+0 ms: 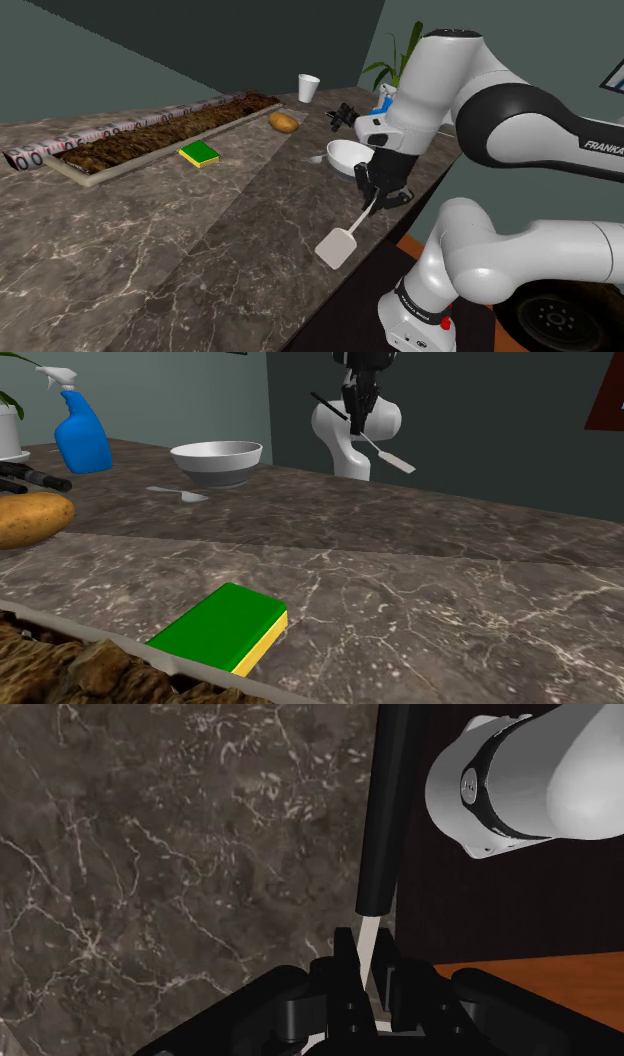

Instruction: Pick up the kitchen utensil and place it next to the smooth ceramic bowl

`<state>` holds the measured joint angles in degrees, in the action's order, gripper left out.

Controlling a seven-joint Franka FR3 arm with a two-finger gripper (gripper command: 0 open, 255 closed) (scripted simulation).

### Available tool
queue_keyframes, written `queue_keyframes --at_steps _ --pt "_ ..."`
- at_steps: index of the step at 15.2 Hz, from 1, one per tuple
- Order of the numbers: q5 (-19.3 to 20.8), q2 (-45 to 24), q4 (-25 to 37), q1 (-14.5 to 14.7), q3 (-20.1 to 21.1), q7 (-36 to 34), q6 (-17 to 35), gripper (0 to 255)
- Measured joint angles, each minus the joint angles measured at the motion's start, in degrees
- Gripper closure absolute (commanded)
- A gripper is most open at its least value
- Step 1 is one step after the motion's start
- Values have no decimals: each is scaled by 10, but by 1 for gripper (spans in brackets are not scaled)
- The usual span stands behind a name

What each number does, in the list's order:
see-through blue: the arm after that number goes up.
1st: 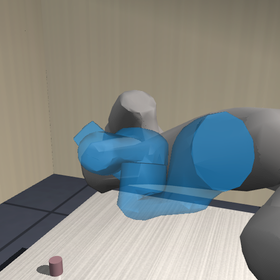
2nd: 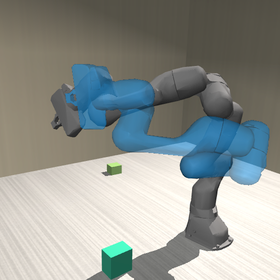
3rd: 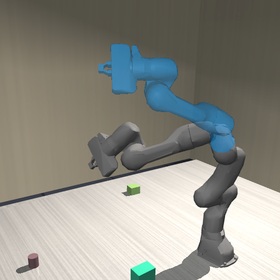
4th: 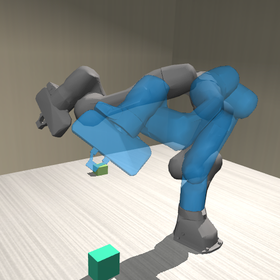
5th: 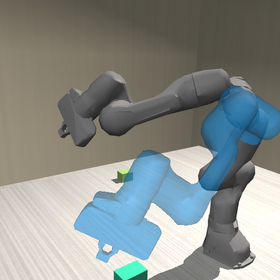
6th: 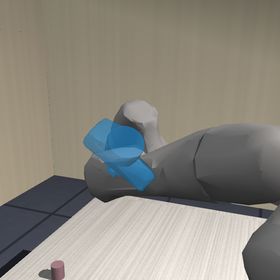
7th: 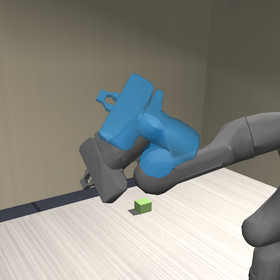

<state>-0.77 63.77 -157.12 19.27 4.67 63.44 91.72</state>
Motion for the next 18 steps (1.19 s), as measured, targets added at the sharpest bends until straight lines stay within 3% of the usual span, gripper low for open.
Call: queue_keyframes --at_steps 18 --pt "-9 8 -138 7 9 -6 129 255"
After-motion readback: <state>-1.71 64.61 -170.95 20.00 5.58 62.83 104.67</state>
